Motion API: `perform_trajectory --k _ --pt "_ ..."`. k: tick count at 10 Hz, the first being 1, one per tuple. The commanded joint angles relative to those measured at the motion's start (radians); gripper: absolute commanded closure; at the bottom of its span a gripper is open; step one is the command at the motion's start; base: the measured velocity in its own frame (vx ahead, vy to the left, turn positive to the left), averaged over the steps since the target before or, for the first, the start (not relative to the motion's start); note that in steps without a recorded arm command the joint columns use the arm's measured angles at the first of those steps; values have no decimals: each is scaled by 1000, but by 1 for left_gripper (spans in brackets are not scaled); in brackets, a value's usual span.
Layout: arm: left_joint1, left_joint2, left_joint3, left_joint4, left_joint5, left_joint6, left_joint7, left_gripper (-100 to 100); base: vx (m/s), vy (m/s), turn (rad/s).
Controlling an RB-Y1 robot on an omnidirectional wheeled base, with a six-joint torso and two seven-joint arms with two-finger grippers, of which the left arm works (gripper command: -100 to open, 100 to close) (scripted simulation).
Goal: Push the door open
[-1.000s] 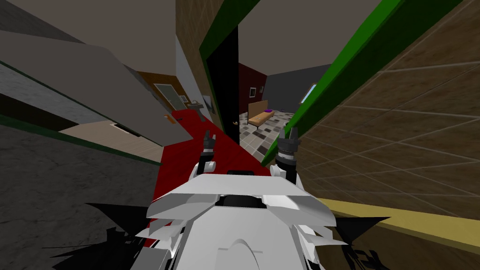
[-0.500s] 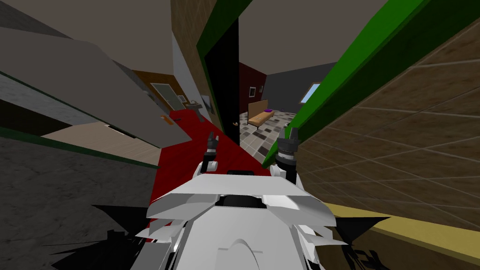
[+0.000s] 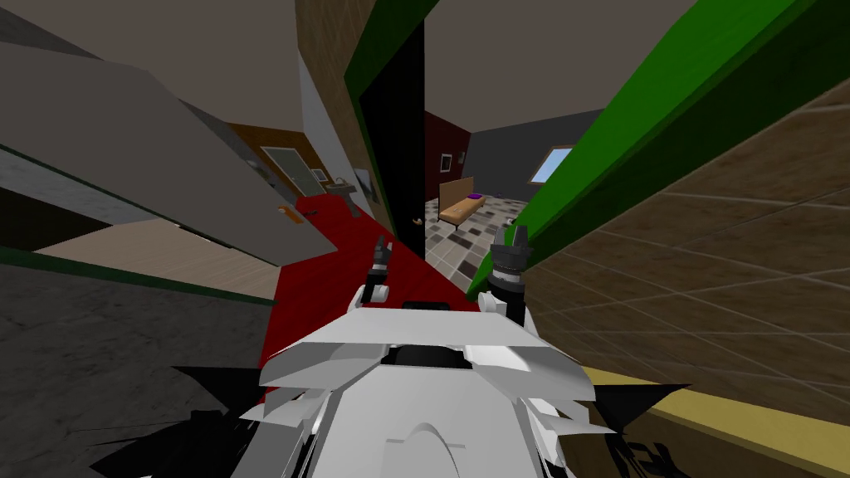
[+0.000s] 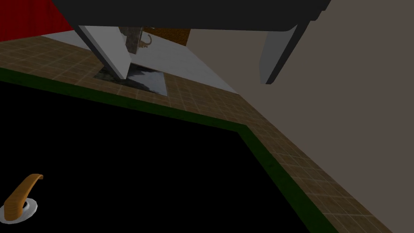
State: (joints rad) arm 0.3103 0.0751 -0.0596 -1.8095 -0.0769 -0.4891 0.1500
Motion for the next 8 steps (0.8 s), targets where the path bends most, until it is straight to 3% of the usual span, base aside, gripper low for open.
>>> perform_trajectory --k 1,8 --pt "-15 4 -10 36 -4 -11 5 -100 104 57 -26" --pt "-83 17 -57 200 -24 -60 24 -100 96 58 -28"
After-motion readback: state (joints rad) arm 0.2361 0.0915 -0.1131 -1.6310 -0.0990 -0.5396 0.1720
